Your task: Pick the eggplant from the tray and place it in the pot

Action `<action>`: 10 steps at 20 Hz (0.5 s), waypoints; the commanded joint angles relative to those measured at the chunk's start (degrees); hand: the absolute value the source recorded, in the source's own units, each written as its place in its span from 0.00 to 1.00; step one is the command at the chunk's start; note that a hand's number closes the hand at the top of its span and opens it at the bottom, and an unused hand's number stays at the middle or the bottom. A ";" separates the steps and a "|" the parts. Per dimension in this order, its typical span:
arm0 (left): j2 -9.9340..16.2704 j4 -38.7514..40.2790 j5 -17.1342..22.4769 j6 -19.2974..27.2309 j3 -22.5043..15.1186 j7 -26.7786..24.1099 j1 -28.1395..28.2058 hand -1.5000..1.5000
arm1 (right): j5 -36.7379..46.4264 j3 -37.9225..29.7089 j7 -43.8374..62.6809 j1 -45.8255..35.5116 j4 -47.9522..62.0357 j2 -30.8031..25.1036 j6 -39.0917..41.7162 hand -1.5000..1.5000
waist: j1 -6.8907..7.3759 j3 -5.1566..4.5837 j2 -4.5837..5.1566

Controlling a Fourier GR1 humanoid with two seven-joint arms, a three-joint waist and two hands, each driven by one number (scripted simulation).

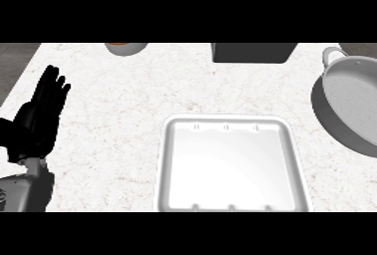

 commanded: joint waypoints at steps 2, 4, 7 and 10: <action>-0.11 1.65 0.46 -0.89 0.52 -0.54 -0.26 0.50 | 8.72 1.52 -7.32 -7.08 13.09 -2.03 -4.99 1.00 | 0.26 0.00 0.13; -1.21 -1.17 -0.37 0.14 -1.94 2.15 -1.72 0.50 | 16.59 0.00 -8.78 -6.60 14.39 -6.07 -11.67 1.00 | 1.49 0.13 0.52; -0.09 0.07 -0.22 -0.25 -0.39 1.10 -1.92 0.50 | 24.01 3.12 -11.78 -9.66 23.22 -4.48 -19.48 1.00 | 1.70 0.10 0.59; -0.30 2.69 0.28 -0.76 0.21 0.14 -2.84 0.50 | 26.53 4.23 -15.82 -17.16 36.39 -4.81 -22.92 1.00 | 1.42 0.08 0.53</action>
